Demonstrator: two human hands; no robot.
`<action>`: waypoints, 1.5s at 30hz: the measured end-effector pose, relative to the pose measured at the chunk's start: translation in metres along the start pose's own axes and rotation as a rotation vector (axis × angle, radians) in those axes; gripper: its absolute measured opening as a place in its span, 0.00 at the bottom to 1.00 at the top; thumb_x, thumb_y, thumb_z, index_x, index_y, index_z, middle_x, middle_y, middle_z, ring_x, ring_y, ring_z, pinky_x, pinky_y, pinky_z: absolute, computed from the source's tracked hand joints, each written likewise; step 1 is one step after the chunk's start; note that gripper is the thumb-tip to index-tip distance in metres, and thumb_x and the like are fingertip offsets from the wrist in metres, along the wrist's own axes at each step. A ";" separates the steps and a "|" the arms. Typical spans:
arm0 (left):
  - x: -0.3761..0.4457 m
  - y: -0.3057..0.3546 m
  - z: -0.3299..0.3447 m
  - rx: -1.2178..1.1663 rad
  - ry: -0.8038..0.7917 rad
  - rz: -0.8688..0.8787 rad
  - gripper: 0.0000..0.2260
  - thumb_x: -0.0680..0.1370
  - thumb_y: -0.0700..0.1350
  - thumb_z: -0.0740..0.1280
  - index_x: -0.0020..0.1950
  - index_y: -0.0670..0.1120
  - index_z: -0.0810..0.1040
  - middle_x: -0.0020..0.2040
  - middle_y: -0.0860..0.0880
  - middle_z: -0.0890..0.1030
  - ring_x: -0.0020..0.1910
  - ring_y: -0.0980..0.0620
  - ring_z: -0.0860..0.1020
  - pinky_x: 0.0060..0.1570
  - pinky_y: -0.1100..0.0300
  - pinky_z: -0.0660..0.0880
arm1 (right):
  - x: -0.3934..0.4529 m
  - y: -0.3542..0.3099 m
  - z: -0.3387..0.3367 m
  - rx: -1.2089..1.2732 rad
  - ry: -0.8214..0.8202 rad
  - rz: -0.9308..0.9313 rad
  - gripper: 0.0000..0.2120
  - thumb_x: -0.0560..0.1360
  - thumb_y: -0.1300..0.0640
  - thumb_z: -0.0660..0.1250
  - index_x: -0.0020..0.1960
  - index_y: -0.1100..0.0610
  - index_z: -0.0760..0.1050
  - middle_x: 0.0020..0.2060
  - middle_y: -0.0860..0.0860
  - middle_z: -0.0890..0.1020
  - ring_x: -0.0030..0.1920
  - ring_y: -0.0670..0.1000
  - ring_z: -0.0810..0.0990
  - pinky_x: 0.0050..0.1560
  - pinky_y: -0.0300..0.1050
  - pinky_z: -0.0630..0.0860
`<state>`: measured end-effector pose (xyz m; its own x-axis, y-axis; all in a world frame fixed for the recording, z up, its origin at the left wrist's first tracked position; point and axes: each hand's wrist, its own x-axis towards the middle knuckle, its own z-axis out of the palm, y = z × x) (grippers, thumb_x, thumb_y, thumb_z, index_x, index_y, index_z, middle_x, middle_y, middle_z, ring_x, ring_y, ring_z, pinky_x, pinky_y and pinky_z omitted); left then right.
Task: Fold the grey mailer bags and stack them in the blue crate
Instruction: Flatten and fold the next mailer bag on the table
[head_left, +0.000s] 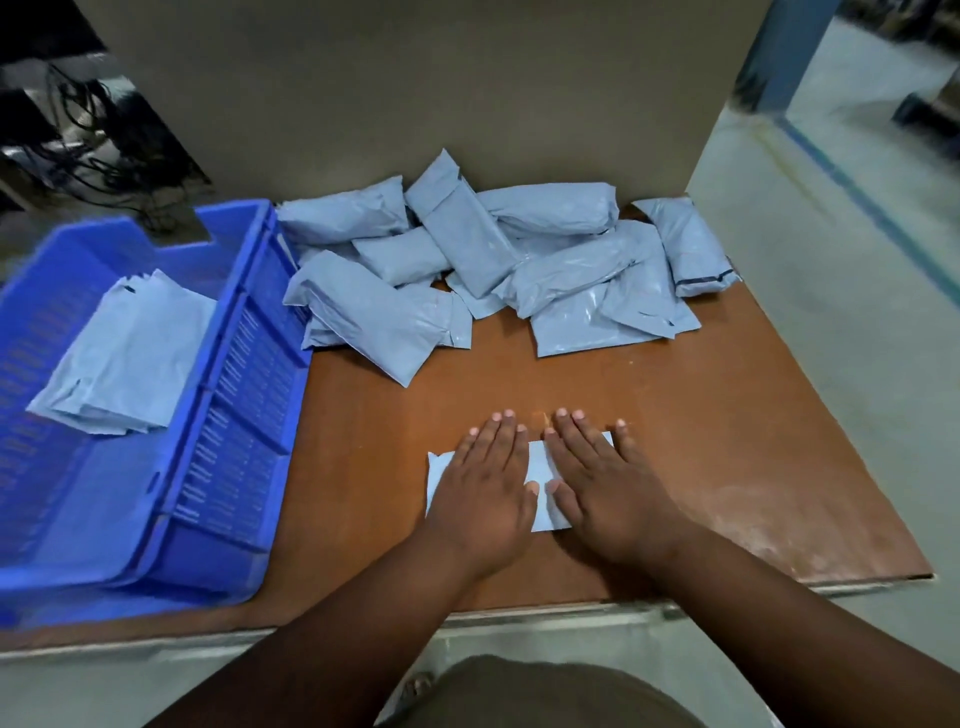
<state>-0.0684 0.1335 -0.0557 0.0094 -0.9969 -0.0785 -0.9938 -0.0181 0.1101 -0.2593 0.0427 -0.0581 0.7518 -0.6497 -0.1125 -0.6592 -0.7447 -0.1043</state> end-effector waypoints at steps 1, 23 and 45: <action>-0.005 -0.004 -0.005 0.013 0.007 -0.005 0.33 0.84 0.60 0.39 0.87 0.46 0.48 0.88 0.46 0.45 0.86 0.49 0.42 0.84 0.46 0.47 | 0.001 -0.004 -0.004 0.001 0.026 0.004 0.34 0.85 0.38 0.37 0.87 0.52 0.44 0.86 0.51 0.42 0.85 0.52 0.39 0.83 0.65 0.41; -0.045 -0.042 0.013 0.018 -0.013 -0.094 0.34 0.85 0.61 0.35 0.87 0.46 0.48 0.88 0.47 0.45 0.86 0.49 0.42 0.84 0.45 0.49 | 0.027 -0.056 0.010 -0.001 0.021 -0.076 0.31 0.86 0.38 0.46 0.86 0.50 0.56 0.86 0.52 0.53 0.85 0.56 0.49 0.82 0.68 0.48; -0.083 -0.026 0.011 0.044 -0.048 -0.025 0.34 0.85 0.65 0.47 0.87 0.55 0.39 0.86 0.46 0.34 0.85 0.44 0.35 0.82 0.37 0.48 | -0.040 -0.032 0.008 -0.059 -0.044 -0.141 0.34 0.84 0.30 0.45 0.86 0.41 0.43 0.86 0.51 0.43 0.85 0.60 0.41 0.79 0.72 0.49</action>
<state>-0.0446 0.2173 -0.0629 0.0299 -0.9913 -0.1280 -0.9973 -0.0383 0.0634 -0.2685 0.0936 -0.0586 0.8347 -0.5317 -0.1437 -0.5440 -0.8366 -0.0641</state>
